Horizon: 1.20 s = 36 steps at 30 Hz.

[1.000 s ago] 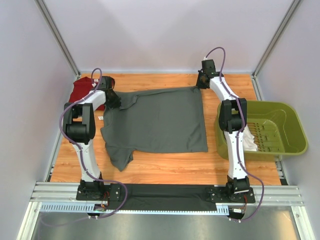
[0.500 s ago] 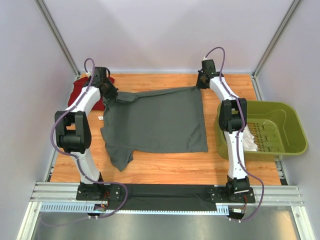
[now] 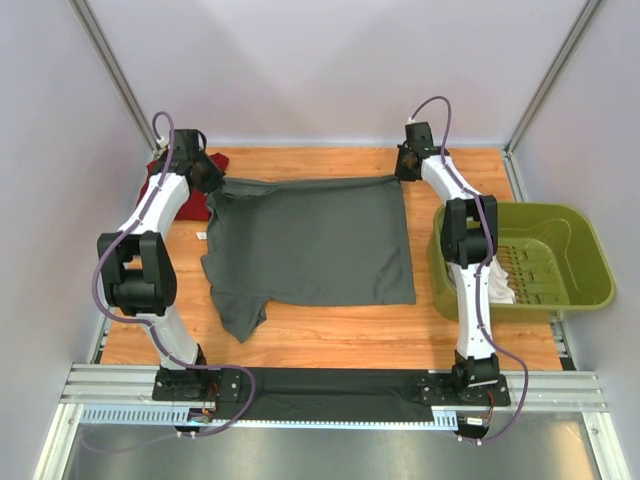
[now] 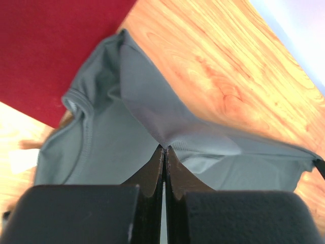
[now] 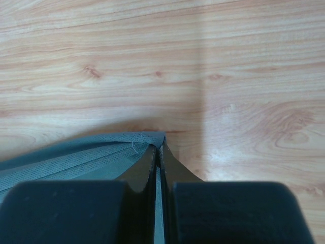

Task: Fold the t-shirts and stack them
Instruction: Fold the tshirt

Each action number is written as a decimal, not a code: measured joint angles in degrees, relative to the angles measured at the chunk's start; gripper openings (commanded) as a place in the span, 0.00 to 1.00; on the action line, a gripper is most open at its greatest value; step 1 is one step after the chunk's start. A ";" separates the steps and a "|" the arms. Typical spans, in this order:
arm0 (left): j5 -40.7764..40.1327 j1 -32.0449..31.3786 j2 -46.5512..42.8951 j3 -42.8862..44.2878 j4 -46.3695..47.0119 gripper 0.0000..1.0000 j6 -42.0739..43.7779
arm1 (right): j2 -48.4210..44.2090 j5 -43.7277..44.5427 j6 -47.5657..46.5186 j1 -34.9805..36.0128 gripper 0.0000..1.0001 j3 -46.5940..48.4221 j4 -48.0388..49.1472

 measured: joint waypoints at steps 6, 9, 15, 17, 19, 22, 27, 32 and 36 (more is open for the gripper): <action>0.90 2.05 0.00 0.13 -0.22 0.00 1.22 | -3.87 -0.07 -0.22 -0.17 0.00 -4.02 1.95; 1.14 2.32 0.00 0.42 -0.35 0.00 1.73 | -5.25 -0.13 -0.26 -0.15 0.00 -4.94 2.84; 1.44 2.78 0.00 0.57 -0.31 0.00 2.36 | -8.63 -0.68 -0.35 -0.17 0.00 -10.21 5.55; 1.57 2.93 0.00 0.57 -0.31 0.00 2.54 | -9.51 -0.92 -0.33 -0.17 0.01 -11.93 5.95; 1.62 2.99 0.00 0.57 -0.33 0.00 2.58 | -9.97 -1.09 -0.33 -0.17 0.00 -12.83 6.27; 1.73 3.06 -0.13 0.28 -0.37 0.00 2.82 | -10.73 -1.11 -0.33 -0.17 0.00 -14.16 6.56; 1.73 3.30 -1.60 -1.66 -0.76 0.00 3.21 | -13.46 -1.14 -0.31 -0.17 0.00 -18.10 7.02; 2.05 4.07 -4.96 -4.87 -1.07 0.00 3.41 | -16.72 -1.11 -0.35 -0.17 0.00 -21.55 7.63; 2.86 4.20 -7.15 -7.21 -1.29 0.00 3.41 | -19.21 -1.16 -0.37 -0.17 0.00 -24.22 7.82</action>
